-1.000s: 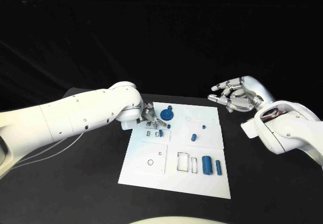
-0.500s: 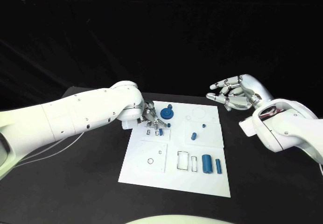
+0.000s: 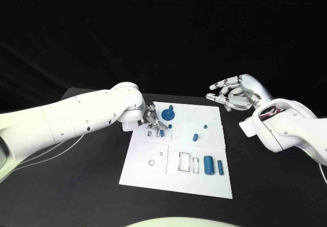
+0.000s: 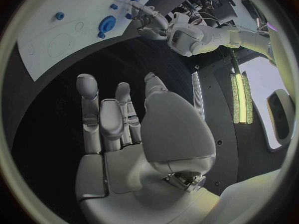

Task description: Assemble the parts on the task board

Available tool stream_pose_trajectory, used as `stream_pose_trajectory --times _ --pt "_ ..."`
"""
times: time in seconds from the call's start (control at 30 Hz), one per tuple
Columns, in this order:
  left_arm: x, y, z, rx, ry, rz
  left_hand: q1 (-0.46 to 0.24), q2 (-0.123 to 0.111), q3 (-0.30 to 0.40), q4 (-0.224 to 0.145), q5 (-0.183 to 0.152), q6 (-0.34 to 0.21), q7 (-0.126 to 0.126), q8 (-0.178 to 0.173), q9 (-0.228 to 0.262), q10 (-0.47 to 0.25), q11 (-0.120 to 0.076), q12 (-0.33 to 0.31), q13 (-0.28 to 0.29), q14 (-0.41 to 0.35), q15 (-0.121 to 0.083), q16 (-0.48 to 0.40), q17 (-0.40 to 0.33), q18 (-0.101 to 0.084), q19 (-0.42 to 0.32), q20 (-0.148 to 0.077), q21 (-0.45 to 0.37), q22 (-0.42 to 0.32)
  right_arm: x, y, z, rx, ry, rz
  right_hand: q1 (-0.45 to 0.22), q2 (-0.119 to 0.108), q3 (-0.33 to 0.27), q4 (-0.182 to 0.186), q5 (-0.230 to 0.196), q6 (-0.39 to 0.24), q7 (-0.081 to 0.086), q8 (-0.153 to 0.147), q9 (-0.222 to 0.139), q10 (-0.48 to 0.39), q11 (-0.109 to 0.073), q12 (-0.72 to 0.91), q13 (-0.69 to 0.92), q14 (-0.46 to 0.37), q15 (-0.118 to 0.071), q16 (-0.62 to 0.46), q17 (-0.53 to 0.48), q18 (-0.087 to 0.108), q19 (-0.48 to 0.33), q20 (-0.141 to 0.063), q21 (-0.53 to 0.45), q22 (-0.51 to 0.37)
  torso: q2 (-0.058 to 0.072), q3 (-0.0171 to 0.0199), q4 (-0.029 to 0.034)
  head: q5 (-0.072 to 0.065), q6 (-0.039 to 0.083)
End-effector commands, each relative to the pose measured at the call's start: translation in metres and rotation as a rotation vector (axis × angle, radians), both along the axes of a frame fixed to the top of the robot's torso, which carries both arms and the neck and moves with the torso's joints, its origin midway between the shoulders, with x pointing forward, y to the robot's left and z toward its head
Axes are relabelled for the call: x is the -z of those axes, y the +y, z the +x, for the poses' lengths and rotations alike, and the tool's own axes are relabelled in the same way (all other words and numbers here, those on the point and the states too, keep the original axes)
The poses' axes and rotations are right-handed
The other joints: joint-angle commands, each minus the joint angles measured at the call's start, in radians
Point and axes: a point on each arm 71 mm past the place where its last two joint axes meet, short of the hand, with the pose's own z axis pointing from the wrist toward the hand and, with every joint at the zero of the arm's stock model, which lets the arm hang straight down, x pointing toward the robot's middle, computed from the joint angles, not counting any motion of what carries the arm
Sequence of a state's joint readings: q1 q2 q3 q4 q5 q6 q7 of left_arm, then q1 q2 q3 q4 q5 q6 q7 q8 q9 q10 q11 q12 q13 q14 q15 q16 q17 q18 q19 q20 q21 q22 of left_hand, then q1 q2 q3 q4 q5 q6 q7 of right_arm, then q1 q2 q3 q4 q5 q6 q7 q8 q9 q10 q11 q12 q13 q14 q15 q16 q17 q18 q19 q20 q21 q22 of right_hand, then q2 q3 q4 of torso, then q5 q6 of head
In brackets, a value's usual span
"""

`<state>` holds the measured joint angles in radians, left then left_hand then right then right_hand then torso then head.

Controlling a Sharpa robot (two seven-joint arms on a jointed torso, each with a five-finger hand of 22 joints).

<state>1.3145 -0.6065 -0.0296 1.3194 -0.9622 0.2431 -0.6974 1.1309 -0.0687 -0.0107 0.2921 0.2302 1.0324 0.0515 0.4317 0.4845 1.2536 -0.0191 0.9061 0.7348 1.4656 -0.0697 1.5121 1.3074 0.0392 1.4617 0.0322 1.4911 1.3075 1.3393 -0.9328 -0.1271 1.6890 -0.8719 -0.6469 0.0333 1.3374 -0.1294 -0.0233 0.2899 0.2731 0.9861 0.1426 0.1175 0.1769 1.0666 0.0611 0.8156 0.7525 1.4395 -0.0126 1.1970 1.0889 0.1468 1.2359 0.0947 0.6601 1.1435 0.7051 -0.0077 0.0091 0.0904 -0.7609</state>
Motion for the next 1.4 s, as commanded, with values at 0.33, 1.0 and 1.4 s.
stream_pose_trajectory --times 0.33,1.0,1.4 --pt "0.0031 -0.0008 -0.0018 -0.001 0.034 0.031 0.008 0.012 0.0 -0.001 0.001 0.003 -0.002 0.007 0.001 0.004 -0.001 0.007 0.004 0.087 -0.007 0.006 0.196 -0.008 0.032 -0.004 0.005 0.136 0.0001 0.0013 -0.0005 -0.009 0.004 -0.005 -0.005 -0.004 -0.005 -0.001 0.004 -0.008 0.0 0.003 0.001 -0.008 -0.001 -0.003 -0.001 -0.004 0.0 -0.003 -0.001 0.01 -0.009 0.0 -0.005 -0.001 0.001 -0.0004 0.0044 -0.005 0.0" --pt "0.006 -0.0051 -0.001 -0.007 0.036 0.016 0.012 0.015 0.001 -0.001 0.001 0.003 -0.002 0.007 0.002 0.004 -0.001 0.009 0.006 0.087 -0.008 0.006 0.197 -0.009 0.033 -0.004 0.006 0.138 -0.0003 0.0019 -0.0009 -0.008 0.001 -0.003 -0.004 -0.001 -0.003 -0.002 0.007 -0.011 0.0 0.002 0.001 -0.009 -0.001 -0.005 -0.006 -0.007 0.0 -0.012 -0.008 0.012 -0.012 0.0 -0.019 -0.008 0.001 -0.0018 0.0076 -0.01 -0.002" --pt "0.0059 -0.0081 -0.0008 -0.004 0.034 0.011 0.016 0.02 0.003 -0.001 0.001 0.003 -0.003 0.008 0.002 0.005 -0.002 0.011 0.008 0.087 -0.008 0.007 0.198 -0.009 0.034 -0.004 0.007 0.139 0.0002 0.0031 -0.0003 -0.01 0.004 -0.005 -0.004 -0.001 -0.003 -0.002 0.007 -0.011 0.0 0.002 0.001 -0.009 -0.001 -0.005 -0.006 -0.007 0.0 -0.012 -0.008 0.012 -0.012 0.0 -0.019 -0.008 0.002 -0.0019 0.0094 -0.014 -0.004"
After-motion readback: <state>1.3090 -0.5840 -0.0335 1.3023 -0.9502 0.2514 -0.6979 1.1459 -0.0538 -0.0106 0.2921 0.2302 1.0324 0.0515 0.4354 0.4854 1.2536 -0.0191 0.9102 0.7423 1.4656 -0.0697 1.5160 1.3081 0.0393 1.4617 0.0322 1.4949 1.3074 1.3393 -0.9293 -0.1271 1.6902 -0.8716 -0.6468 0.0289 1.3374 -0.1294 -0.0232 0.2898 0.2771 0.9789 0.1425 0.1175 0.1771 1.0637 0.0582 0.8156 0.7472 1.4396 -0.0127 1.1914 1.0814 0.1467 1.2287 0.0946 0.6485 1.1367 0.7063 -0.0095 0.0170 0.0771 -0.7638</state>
